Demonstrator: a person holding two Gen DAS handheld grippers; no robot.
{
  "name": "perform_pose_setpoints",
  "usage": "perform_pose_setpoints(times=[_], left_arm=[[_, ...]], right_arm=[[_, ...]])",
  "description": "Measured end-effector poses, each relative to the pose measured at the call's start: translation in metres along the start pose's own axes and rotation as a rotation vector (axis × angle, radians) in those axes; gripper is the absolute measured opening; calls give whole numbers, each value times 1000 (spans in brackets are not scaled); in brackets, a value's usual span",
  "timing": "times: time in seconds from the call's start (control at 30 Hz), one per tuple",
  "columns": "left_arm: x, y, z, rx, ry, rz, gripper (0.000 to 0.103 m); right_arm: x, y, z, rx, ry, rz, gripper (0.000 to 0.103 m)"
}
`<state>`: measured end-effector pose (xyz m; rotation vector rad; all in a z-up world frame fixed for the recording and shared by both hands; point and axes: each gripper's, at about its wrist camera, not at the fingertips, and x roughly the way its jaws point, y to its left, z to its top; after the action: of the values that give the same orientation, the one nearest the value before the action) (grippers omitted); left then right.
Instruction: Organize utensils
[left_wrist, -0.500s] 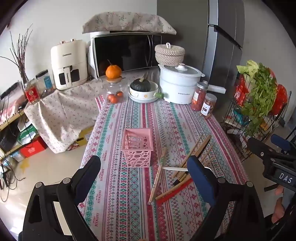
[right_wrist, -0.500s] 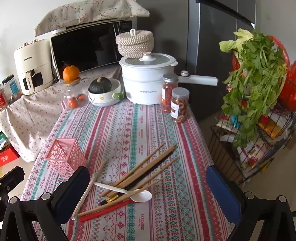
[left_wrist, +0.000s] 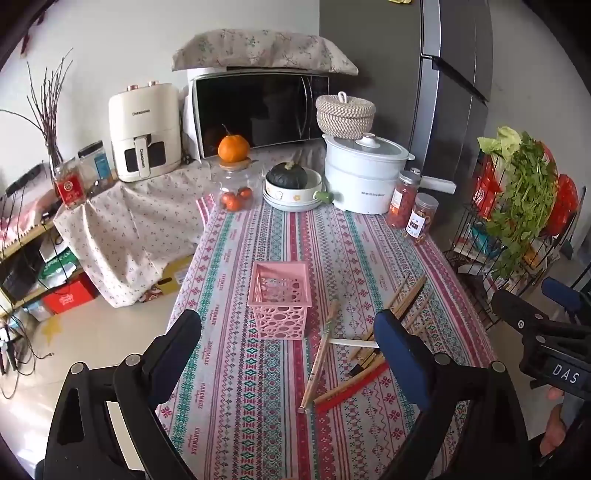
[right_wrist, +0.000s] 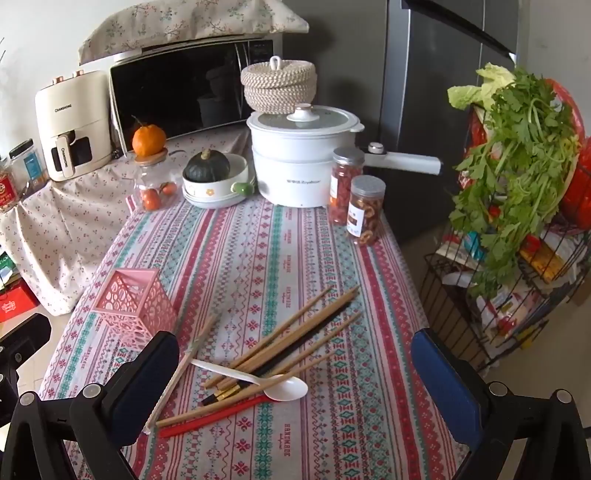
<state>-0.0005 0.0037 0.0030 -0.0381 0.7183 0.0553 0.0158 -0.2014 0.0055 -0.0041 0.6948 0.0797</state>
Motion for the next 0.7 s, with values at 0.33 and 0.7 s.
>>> perform_pose_setpoints(times=[0.33,0.7], left_arm=[[-1,3,3,-5,-2,1,96],[-3,5,6,-2,-5,6,96]], right_arm=[[1,2,0,2,5,3,103],[1,2,2,5,4,-1,103]])
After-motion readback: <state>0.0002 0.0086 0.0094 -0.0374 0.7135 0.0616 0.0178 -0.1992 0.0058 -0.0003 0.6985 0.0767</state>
